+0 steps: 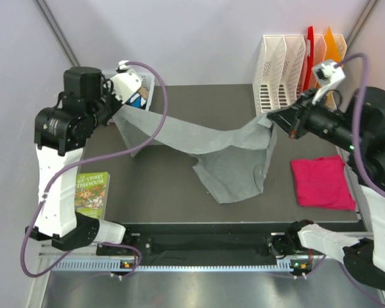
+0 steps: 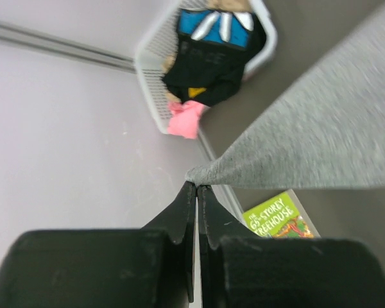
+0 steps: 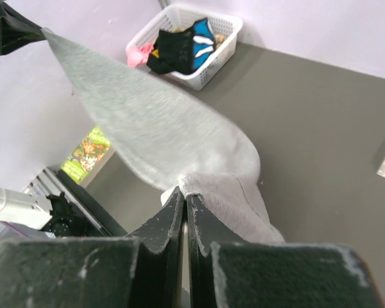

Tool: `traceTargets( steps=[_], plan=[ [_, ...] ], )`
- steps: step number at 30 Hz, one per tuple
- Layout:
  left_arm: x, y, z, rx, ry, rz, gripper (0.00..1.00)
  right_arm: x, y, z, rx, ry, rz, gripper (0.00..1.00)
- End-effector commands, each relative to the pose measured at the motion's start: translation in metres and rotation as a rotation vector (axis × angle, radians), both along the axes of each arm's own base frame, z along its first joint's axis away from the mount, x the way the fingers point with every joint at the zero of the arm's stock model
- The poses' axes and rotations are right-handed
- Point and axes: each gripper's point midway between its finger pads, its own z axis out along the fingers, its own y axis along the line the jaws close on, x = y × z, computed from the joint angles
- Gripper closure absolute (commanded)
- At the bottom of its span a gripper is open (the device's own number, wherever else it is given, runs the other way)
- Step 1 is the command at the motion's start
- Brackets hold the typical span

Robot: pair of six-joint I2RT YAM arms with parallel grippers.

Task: Fold and stack the t-shirts
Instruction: Flatten out the tshirt

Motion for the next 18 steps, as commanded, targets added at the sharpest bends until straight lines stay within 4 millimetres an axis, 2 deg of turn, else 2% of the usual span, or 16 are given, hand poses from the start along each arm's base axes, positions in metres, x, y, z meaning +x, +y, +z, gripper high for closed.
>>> traceTargets(
  steps=[1, 2, 3, 5, 6, 8, 11, 12, 13, 17, 18],
  plan=[
    [-0.030, 0.025, 0.080, -0.070, -0.295, 0.088, 1.00, -0.045, -0.040, 0.052, 0.035, -0.132, -0.106, 1.00],
    [-0.035, 0.028, 0.091, -0.097, -0.347, 0.103, 1.00, -0.052, -0.046, 0.061, 0.036, -0.155, -0.120, 1.00],
    [-0.045, 0.030, 0.107, -0.130, -0.411, 0.099, 1.00, -0.069, -0.054, 0.087, 0.067, -0.226, -0.126, 1.00],
    [-0.058, 0.030, 0.114, -0.153, -0.442, 0.071, 1.00, -0.083, -0.060, 0.100, 0.077, -0.247, -0.126, 1.00],
    [-0.063, 0.025, 0.111, -0.167, -0.431, 0.042, 1.00, -0.101, -0.067, 0.121, 0.115, -0.310, -0.127, 1.00],
    [-0.081, 0.024, 0.109, -0.182, -0.429, 0.004, 1.00, -0.119, -0.069, 0.133, 0.167, -0.341, -0.106, 1.00],
    [-0.104, 0.016, 0.089, -0.206, -0.361, -0.077, 1.00, -0.142, -0.076, 0.138, 0.233, -0.364, -0.103, 1.00],
    [-0.111, 0.015, 0.081, -0.217, -0.338, -0.088, 1.00, -0.141, -0.077, 0.132, 0.232, -0.348, -0.110, 1.00],
    [-0.117, 0.013, 0.067, -0.218, -0.278, -0.102, 1.00, -0.151, -0.082, 0.130, 0.249, -0.354, -0.116, 1.00],
    [-0.128, 0.013, 0.033, -0.216, -0.153, -0.101, 1.00, -0.153, -0.084, 0.113, 0.233, -0.294, -0.126, 1.00],
    [-0.132, 0.014, 0.032, -0.220, -0.157, -0.097, 1.00, -0.149, -0.083, 0.103, 0.214, -0.256, -0.133, 1.00]
  ],
)
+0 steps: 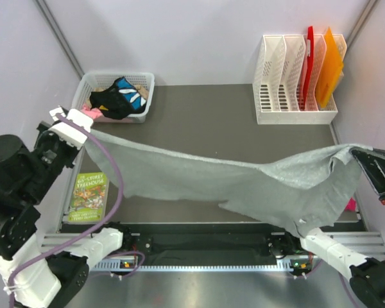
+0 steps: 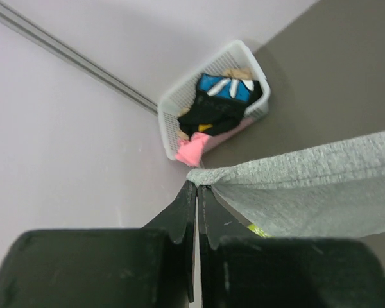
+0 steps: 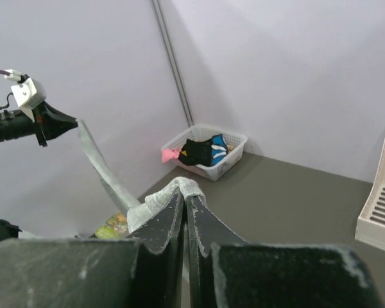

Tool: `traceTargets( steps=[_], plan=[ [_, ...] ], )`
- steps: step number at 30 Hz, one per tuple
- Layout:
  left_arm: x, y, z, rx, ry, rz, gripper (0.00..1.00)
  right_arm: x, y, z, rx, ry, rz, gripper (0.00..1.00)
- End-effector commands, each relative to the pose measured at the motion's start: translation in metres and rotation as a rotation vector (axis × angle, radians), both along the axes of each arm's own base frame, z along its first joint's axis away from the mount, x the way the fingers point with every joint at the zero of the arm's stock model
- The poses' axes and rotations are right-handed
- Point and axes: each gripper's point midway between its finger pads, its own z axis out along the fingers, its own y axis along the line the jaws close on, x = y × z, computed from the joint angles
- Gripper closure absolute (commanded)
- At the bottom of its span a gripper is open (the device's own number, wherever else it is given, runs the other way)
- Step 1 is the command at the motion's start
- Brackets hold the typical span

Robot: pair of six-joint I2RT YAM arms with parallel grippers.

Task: Fold and stack the t-shirts
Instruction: Flatten out the tshirt

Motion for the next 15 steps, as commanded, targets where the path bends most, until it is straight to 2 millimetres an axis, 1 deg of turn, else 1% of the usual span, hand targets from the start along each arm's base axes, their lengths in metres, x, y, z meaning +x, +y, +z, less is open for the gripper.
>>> traceTargets(
  steps=[1, 2, 3, 4, 5, 6, 7, 8, 9, 10, 11, 12, 13, 14, 15],
  plan=[
    [-0.002, -0.010, -0.054, 0.008, 0.214, -0.044, 1.00, 0.030, 0.006, -0.031, -0.022, 0.168, -0.042, 1.00],
    [0.002, -0.011, -0.064, 0.013, 0.243, -0.045, 1.00, 0.038, 0.005, -0.039, -0.032, 0.203, -0.067, 1.00],
    [0.001, -0.011, -0.067, 0.008, 0.245, -0.040, 1.00, 0.045, 0.004, -0.049, -0.046, 0.243, -0.087, 1.00],
    [0.003, -0.011, -0.072, 0.008, 0.253, -0.038, 1.00, 0.053, 0.005, -0.054, -0.052, 0.269, -0.097, 1.00],
    [0.011, -0.011, -0.086, 0.017, 0.284, -0.030, 1.00, 0.066, 0.009, -0.067, -0.073, 0.314, -0.107, 1.00],
    [0.012, -0.011, -0.088, 0.018, 0.273, -0.031, 1.00, 0.076, 0.010, -0.070, -0.074, 0.318, -0.123, 1.00],
    [0.017, -0.012, -0.095, 0.026, 0.279, -0.030, 1.00, 0.084, 0.011, -0.074, -0.078, 0.322, -0.139, 1.00],
    [0.023, -0.011, -0.090, 0.026, 0.228, -0.021, 1.00, 0.103, 0.013, -0.094, -0.107, 0.377, -0.170, 1.00],
    [0.033, -0.011, -0.111, 0.046, 0.272, -0.014, 1.00, 0.115, 0.013, -0.102, -0.117, 0.395, -0.197, 1.00],
    [0.039, -0.010, -0.116, 0.059, 0.270, -0.003, 1.00, 0.132, 0.016, -0.108, -0.128, 0.413, -0.220, 1.00],
    [0.046, -0.004, -0.119, 0.087, 0.255, 0.027, 1.00, 0.149, 0.017, -0.127, -0.157, 0.460, -0.252, 1.00],
    [0.061, -0.003, -0.134, 0.108, 0.261, 0.044, 1.00, 0.161, 0.016, -0.135, -0.168, 0.482, -0.286, 1.00],
    [0.071, 0.001, -0.137, 0.122, 0.243, 0.071, 1.00, 0.180, 0.019, -0.147, -0.187, 0.522, -0.316, 1.00],
    [0.081, 0.004, -0.144, 0.158, 0.237, 0.090, 1.00, 0.193, 0.019, -0.160, -0.209, 0.555, -0.344, 1.00],
    [0.096, 0.011, -0.139, 0.177, 0.176, 0.144, 1.00, 0.203, 0.022, -0.169, -0.225, 0.577, -0.352, 1.00]
  ],
)
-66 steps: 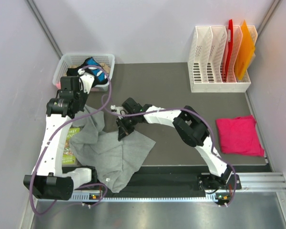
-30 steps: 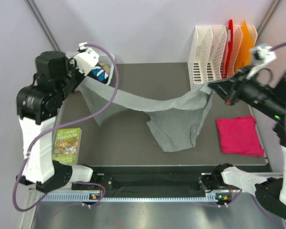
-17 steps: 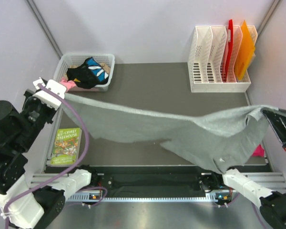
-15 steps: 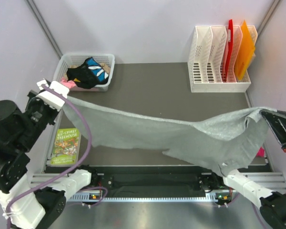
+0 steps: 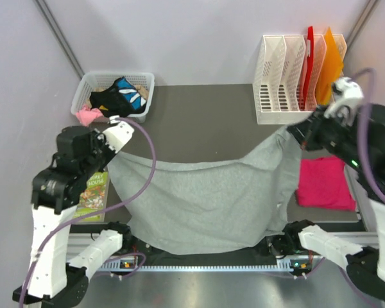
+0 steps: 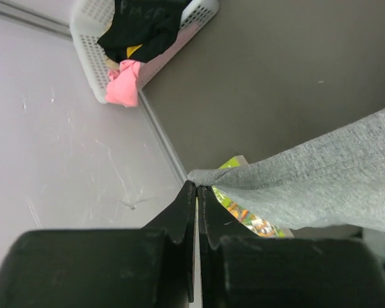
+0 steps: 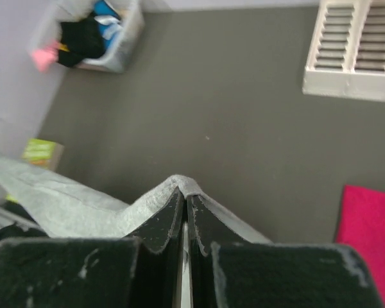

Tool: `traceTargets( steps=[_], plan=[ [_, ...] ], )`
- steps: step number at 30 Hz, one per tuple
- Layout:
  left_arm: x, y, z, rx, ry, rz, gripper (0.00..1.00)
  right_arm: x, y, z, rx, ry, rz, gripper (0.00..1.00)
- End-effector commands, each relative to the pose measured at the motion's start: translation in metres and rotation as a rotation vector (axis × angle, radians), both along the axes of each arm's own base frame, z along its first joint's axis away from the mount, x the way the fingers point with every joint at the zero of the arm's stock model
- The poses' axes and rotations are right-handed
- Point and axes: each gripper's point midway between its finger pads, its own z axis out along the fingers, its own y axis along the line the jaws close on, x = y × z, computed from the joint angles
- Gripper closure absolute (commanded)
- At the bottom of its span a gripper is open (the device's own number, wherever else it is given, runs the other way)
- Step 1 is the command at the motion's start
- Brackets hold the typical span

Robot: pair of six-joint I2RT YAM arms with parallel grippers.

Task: Fold and stack the t-shirts
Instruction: Flatten out the tshirt

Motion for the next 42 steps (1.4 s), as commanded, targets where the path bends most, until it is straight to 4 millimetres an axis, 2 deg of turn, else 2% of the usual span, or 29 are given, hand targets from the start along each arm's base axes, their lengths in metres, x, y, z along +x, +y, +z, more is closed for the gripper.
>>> traceTargets(
  steps=[1, 5, 6, 7, 8, 9, 11, 13, 14, 15, 16, 17, 18, 21, 22, 23, 24, 25, 26, 27, 29, 30, 31, 33, 41, 42],
  plan=[
    [0.064, 0.018, -0.001, 0.124, -0.177, 0.104, 1.00, 0.072, -0.001, -0.028, -0.067, 0.053, -0.147, 1.00],
    [0.111, 0.020, -0.055, 0.230, -0.057, 0.121, 1.00, 0.121, 0.007, -0.064, -0.044, 0.127, -0.157, 1.00],
    [0.120, 0.026, -0.065, 0.236, -0.032, 0.142, 1.00, 0.130, 0.005, -0.069, -0.039, 0.133, -0.169, 1.00],
    [0.130, 0.027, -0.073, 0.237, -0.017, 0.153, 1.00, 0.142, 0.005, -0.082, -0.034, 0.173, -0.172, 1.00],
    [0.146, 0.030, -0.096, 0.243, 0.053, 0.172, 1.00, 0.149, 0.002, -0.092, -0.039, 0.194, -0.183, 1.00],
    [0.152, 0.038, -0.107, 0.241, 0.098, 0.202, 1.00, 0.157, 0.000, -0.097, -0.040, 0.202, -0.194, 1.00],
    [0.174, 0.041, -0.138, 0.223, 0.229, 0.229, 1.00, 0.176, -0.006, -0.119, -0.053, 0.255, -0.223, 1.00],
    [0.186, 0.044, -0.154, 0.237, 0.302, 0.261, 1.00, 0.194, -0.012, -0.138, -0.040, 0.300, -0.251, 1.00],
    [0.192, 0.046, -0.176, 0.261, 0.373, 0.266, 1.00, 0.199, -0.012, -0.143, -0.031, 0.314, -0.251, 1.00],
    [0.205, 0.045, -0.170, 0.257, 0.353, 0.271, 1.00, 0.208, -0.012, -0.155, -0.027, 0.346, -0.256, 1.00],
    [0.212, 0.045, -0.172, 0.261, 0.354, 0.271, 1.00, 0.216, -0.014, -0.158, -0.014, 0.342, -0.264, 1.00],
    [0.220, 0.046, -0.183, 0.274, 0.373, 0.270, 1.00, 0.221, -0.013, -0.159, -0.008, 0.346, -0.261, 1.00],
    [0.231, 0.045, -0.177, 0.269, 0.349, 0.272, 1.00, 0.228, -0.012, -0.168, -0.011, 0.366, -0.260, 1.00],
    [0.246, 0.047, -0.191, 0.290, 0.372, 0.266, 1.00, 0.242, -0.008, -0.173, -0.006, 0.379, -0.255, 1.00],
    [0.253, 0.047, -0.188, 0.290, 0.362, 0.268, 1.00, 0.248, -0.006, -0.183, -0.010, 0.405, -0.253, 1.00],
    [0.257, 0.048, -0.197, 0.298, 0.382, 0.264, 1.00, 0.253, -0.006, -0.183, -0.007, 0.405, -0.254, 1.00],
    [0.260, 0.050, -0.199, 0.301, 0.383, 0.267, 1.00, 0.258, -0.004, -0.193, -0.010, 0.431, -0.254, 1.00],
    [0.266, 0.050, -0.198, 0.299, 0.369, 0.269, 1.00, 0.261, -0.004, -0.196, -0.012, 0.437, -0.255, 1.00],
    [0.270, 0.051, -0.205, 0.307, 0.381, 0.267, 1.00, 0.265, -0.004, -0.194, -0.011, 0.432, -0.258, 1.00],
    [0.273, 0.055, -0.206, 0.312, 0.378, 0.275, 1.00, 0.270, -0.004, -0.203, -0.017, 0.451, -0.262, 1.00],
    [0.283, 0.058, -0.211, 0.315, 0.377, 0.283, 1.00, 0.278, -0.005, -0.202, -0.017, 0.445, -0.268, 1.00],
    [0.285, 0.060, -0.213, 0.317, 0.384, 0.284, 1.00, 0.282, -0.005, -0.208, -0.019, 0.459, -0.270, 1.00],
    [0.287, 0.061, -0.220, 0.318, 0.399, 0.285, 1.00, 0.287, -0.006, -0.204, -0.019, 0.447, -0.277, 1.00],
    [0.293, 0.063, -0.216, 0.312, 0.387, 0.294, 1.00, 0.292, -0.006, -0.211, -0.024, 0.465, -0.277, 1.00],
    [0.310, 0.070, -0.218, 0.336, 0.367, 0.296, 1.00, 0.312, -0.017, -0.216, -0.036, 0.466, -0.305, 1.00],
    [0.316, 0.070, -0.210, 0.330, 0.349, 0.302, 1.00, 0.314, -0.017, -0.217, -0.036, 0.468, -0.306, 1.00]
  ],
)
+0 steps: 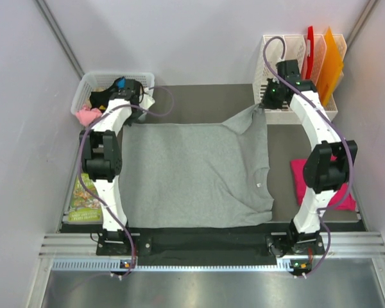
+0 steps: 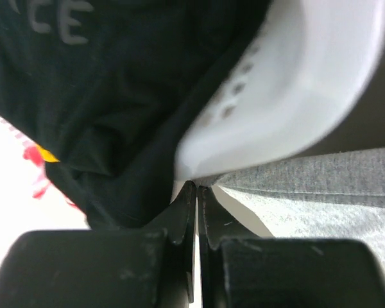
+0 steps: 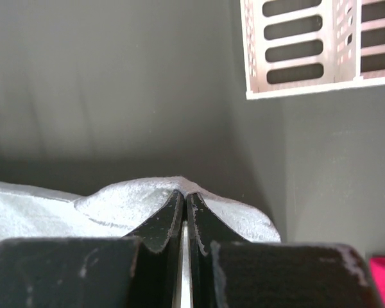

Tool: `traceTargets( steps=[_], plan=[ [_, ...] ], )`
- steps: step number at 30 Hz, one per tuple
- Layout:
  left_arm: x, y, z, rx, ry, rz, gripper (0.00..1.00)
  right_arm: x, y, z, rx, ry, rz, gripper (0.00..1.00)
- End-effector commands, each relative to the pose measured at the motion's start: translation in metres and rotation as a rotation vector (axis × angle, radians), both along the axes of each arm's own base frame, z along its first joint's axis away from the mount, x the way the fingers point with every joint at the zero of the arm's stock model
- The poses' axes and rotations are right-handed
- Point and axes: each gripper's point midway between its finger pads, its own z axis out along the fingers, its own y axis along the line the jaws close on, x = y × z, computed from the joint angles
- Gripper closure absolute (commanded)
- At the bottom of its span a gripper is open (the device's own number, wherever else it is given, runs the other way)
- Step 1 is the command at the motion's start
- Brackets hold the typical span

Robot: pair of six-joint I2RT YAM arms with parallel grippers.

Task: Fold and stack the t-shirts
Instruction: Flatten out the tshirt, then fold the flattened tshirt in 1/3 of the way

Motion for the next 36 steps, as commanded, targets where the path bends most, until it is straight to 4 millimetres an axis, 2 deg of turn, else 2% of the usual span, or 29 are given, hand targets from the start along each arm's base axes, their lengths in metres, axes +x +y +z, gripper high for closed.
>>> traceTargets(
  steps=[1, 7, 11, 12, 13, 14, 15, 16, 17, 18, 19, 20, 21, 22, 23, 24, 26, 27, 28, 30, 36],
  plan=[
    [0.036, 0.010, 0.031, 0.029, -0.121, 0.022, 1.00, 0.027, -0.014, 0.025, -0.001, -0.086, -0.040, 1.00],
    [0.051, 0.015, 0.047, 0.062, -0.154, 0.019, 1.00, 0.036, -0.021, 0.010, -0.033, -0.039, -0.037, 1.00],
    [0.043, 0.010, 0.048, 0.032, -0.137, 0.016, 1.00, 0.033, -0.020, 0.003, -0.026, -0.014, -0.026, 1.00],
    [0.039, 0.010, 0.055, 0.022, -0.151, 0.021, 1.00, 0.031, -0.019, 0.000, -0.019, -0.001, -0.018, 1.00],
    [0.028, 0.009, 0.043, 0.019, -0.115, 0.019, 1.00, 0.026, -0.018, -0.001, -0.020, 0.015, -0.011, 1.00],
    [0.023, 0.009, 0.042, 0.016, -0.116, 0.017, 1.00, 0.022, -0.017, -0.002, -0.018, 0.026, -0.007, 1.00],
    [0.018, 0.008, 0.052, 0.011, -0.139, 0.014, 1.00, 0.016, -0.016, -0.008, -0.012, 0.050, 0.002, 1.00],
    [0.005, 0.009, 0.041, 0.010, -0.105, 0.014, 1.00, 0.010, -0.015, -0.001, -0.013, 0.038, 0.010, 1.00],
    [-0.002, 0.008, 0.039, 0.005, -0.096, 0.013, 1.00, 0.006, -0.015, 0.000, -0.013, 0.038, 0.014, 1.00],
    [-0.009, 0.007, 0.049, -0.002, -0.113, 0.011, 1.00, -0.002, -0.015, -0.008, -0.017, 0.062, 0.016, 1.00],
    [-0.015, 0.007, 0.049, -0.006, -0.110, 0.009, 1.00, -0.010, -0.017, 0.002, -0.017, 0.042, 0.017, 1.00],
    [-0.028, 0.007, 0.039, -0.006, -0.076, 0.007, 1.00, -0.014, -0.017, 0.002, -0.018, 0.040, 0.018, 1.00],
    [-0.033, 0.007, 0.050, -0.009, -0.100, 0.006, 1.00, -0.022, -0.018, -0.005, -0.021, 0.061, 0.021, 1.00],
    [-0.039, 0.007, 0.048, -0.011, -0.094, 0.005, 1.00, -0.028, -0.019, 0.002, -0.025, 0.048, 0.026, 1.00],
    [-0.047, 0.007, 0.044, -0.012, -0.080, 0.004, 1.00, -0.033, -0.020, 0.001, -0.028, 0.055, 0.027, 1.00],
    [-0.051, 0.007, 0.051, -0.014, -0.092, 0.003, 1.00, -0.041, -0.021, -0.008, -0.034, 0.078, 0.028, 1.00],
    [-0.057, 0.006, 0.052, -0.021, -0.093, -0.001, 1.00, -0.052, -0.022, -0.006, -0.034, 0.081, 0.030, 1.00],
    [-0.060, 0.006, 0.054, -0.025, -0.092, 0.001, 1.00, -0.059, -0.022, -0.015, -0.034, 0.107, 0.032, 1.00],
    [-0.061, 0.005, 0.054, -0.028, -0.090, 0.004, 1.00, -0.064, -0.023, -0.012, -0.035, 0.100, 0.032, 1.00],
    [-0.065, 0.005, 0.055, -0.030, -0.084, 0.012, 1.00, -0.074, -0.024, -0.020, -0.043, 0.121, 0.034, 1.00],
    [-0.074, 0.001, 0.050, -0.047, -0.051, 0.026, 1.00, -0.096, -0.029, -0.023, -0.057, 0.136, 0.038, 1.00]
  ],
)
